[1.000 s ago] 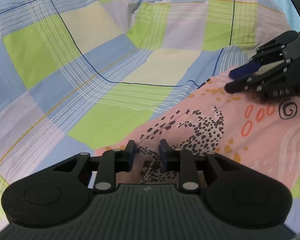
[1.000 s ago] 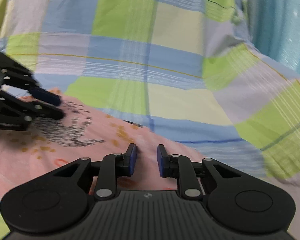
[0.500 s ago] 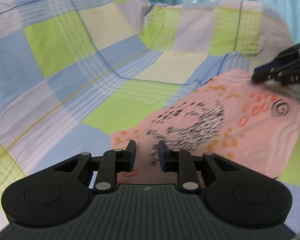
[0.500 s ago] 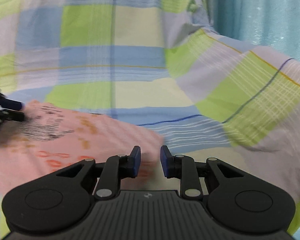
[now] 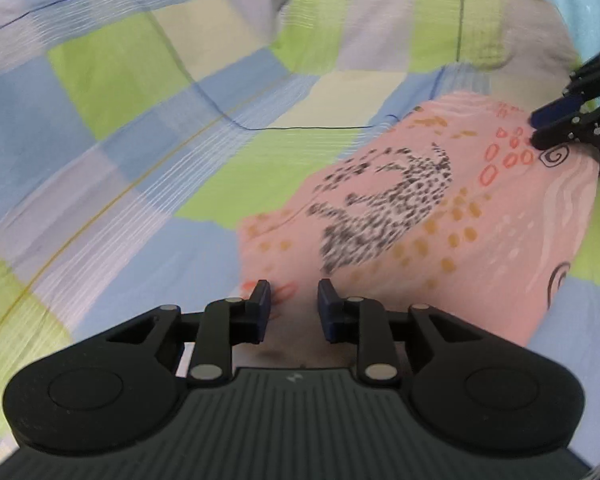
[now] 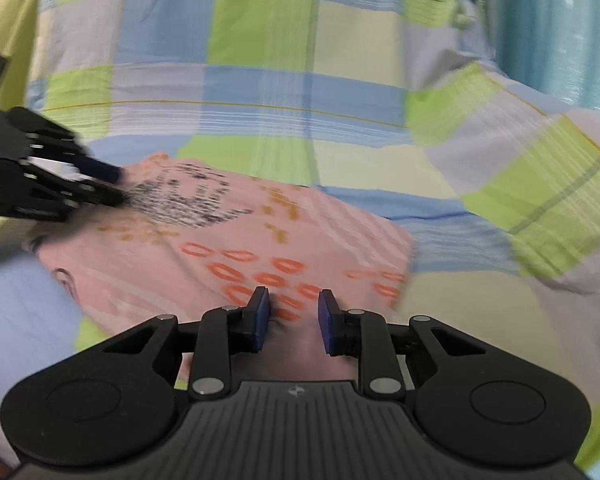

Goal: Fold clothes

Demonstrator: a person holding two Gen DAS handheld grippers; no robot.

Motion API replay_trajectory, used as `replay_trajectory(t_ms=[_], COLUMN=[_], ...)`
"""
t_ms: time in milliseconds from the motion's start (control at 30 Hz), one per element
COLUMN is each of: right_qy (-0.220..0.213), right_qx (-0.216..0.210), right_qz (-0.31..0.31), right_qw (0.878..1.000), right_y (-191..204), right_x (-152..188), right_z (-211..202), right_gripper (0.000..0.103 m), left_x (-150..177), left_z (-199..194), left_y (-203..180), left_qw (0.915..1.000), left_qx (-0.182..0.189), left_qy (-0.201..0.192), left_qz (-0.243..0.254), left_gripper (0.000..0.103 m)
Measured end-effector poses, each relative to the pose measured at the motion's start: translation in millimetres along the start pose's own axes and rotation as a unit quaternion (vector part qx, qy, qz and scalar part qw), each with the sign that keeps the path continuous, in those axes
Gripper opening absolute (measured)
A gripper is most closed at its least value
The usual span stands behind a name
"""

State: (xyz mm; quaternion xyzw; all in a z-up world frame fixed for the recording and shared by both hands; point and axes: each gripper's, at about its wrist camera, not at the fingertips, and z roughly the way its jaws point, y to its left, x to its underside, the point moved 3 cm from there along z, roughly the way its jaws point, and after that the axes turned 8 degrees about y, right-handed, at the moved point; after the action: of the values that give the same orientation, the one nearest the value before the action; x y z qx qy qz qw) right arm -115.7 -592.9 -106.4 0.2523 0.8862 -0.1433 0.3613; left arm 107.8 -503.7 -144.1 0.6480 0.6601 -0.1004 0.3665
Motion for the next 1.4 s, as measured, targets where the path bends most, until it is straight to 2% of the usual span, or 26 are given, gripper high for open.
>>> replay_trajectory(t_ms=[67,167,233,333,400,467,600,667,833,1067,1167,1233,1400], right_qy=[0.004,-0.005,-0.020,-0.037,-0.024,-0.007,0.024,0.025,-0.018,-0.038,-0.045,-0.040,-0.023], right_qx=[0.017,0.031,0.026,0.003,-0.014,-0.014,0.027,0.039,-0.013,-0.058,-0.093,-0.105,-0.110], right_qz=[0.009,0.028,0.035,0.027,0.021,0.016,0.046,0.073,0.147,0.161,0.179,0.179,0.153], right_qw=[1.000,0.999,0.999,0.999,0.999,1.000,0.998,0.996,0.989,0.985,0.978,0.977,0.982], right_y=[-8,-15,-14,3,15,18,-7,-23,-48,-48,-48,-44,-29], right_x=[5,13,17,25,30,34,45,52,61,55,52,49,43], right_z=[-3,-15,-29,-45,-45,-40,-34,-37,-55,-56,-55,-50,-38], right_gripper=[0.024,0.024,0.025,0.024,0.024,0.024,0.024,0.025,0.025,0.025,0.025,0.025,0.025], left_x=[6,6,6,0,-2,1,5,7,-18,-45,-56,-63,-57], left_z=[-6,-24,-36,-48,-48,-47,-45,-45,-49,-31,-24,-19,-19], left_y=[6,-1,-7,-33,-51,-51,-53,-53,-81,-137,-160,-175,-165], left_qw=[0.9999,0.9998,0.9997,0.9989,0.9984,0.9988,0.9993,0.9995,0.9971,0.9897,0.9849,0.9814,0.9848], left_qx=[-0.013,-0.014,-0.015,0.015,0.025,0.022,0.016,0.014,0.049,0.095,0.115,0.128,0.121], left_qy=[0.005,-0.011,-0.022,-0.044,-0.046,-0.038,-0.023,-0.016,-0.042,-0.059,-0.065,-0.070,-0.062], left_qz=[-0.010,-0.007,-0.005,0.002,0.021,0.022,0.024,0.025,0.039,0.090,0.111,0.125,0.109], left_gripper=[0.022,0.021,0.021,0.021,0.021,0.021,0.022,0.021,0.021,0.021,0.014,0.014,0.016])
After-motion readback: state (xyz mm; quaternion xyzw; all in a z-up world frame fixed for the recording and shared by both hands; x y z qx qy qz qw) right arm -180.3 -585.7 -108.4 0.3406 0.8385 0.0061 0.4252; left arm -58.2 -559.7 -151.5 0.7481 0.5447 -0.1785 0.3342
